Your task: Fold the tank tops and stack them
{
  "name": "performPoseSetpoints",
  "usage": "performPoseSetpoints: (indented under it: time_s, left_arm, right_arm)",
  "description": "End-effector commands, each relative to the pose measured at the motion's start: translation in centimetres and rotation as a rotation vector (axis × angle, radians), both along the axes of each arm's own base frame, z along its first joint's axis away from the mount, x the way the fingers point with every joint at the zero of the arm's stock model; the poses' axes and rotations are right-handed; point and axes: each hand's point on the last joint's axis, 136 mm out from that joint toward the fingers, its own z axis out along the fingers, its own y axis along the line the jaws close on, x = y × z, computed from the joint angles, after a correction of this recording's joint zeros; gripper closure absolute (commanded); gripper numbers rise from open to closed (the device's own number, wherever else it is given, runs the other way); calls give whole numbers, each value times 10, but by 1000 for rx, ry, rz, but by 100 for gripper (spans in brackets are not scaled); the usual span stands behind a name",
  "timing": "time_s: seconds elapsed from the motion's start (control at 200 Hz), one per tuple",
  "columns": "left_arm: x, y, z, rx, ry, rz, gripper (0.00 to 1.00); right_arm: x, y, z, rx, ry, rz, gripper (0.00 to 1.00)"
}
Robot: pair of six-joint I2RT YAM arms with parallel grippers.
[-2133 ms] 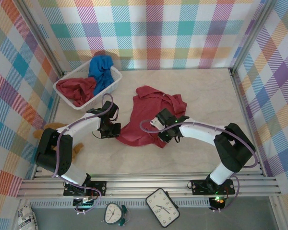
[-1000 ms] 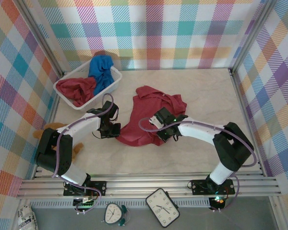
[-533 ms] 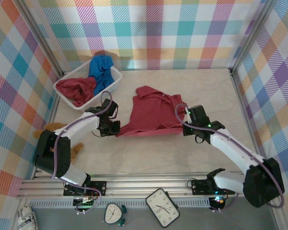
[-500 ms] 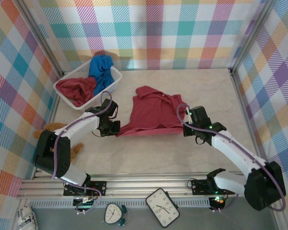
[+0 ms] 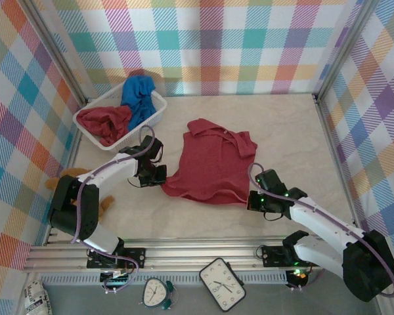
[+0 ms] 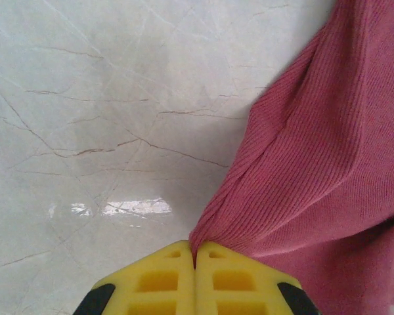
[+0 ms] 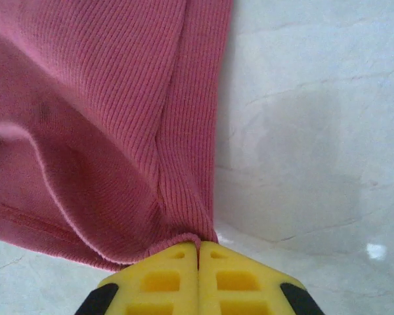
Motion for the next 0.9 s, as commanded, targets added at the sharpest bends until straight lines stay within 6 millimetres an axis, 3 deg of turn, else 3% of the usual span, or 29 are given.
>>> performPoseSetpoints:
  time_s: [0.0, 0.22, 0.49, 0.625, 0.785, 0.895]
  left_arm:
    - [1, -3, -1, -3, -4, -2, 100]
    - [1, -4, -5, -2, 5, -6, 100]
    - [-2, -2, -8, 7, 11, -8, 100]
    - [-3, -1, -9, 9, 13, -10, 100]
    - [-3, 0, -10, 18, 17, -14, 100]
    - [-4, 0, -11, 19, 23, -15, 100]
  right_arm:
    - [-2, -6, 2, -3, -8, -50, 81]
    - [7, 9, 5, -18, -38, 75, 69]
    - [1, 21, -2, -68, -27, 160, 58]
    - [6, 25, 3, -104, -64, 185, 57]
    - [6, 24, -12, -144, -21, 196, 58]
    - [8, 24, -15, -161, -13, 198, 65]
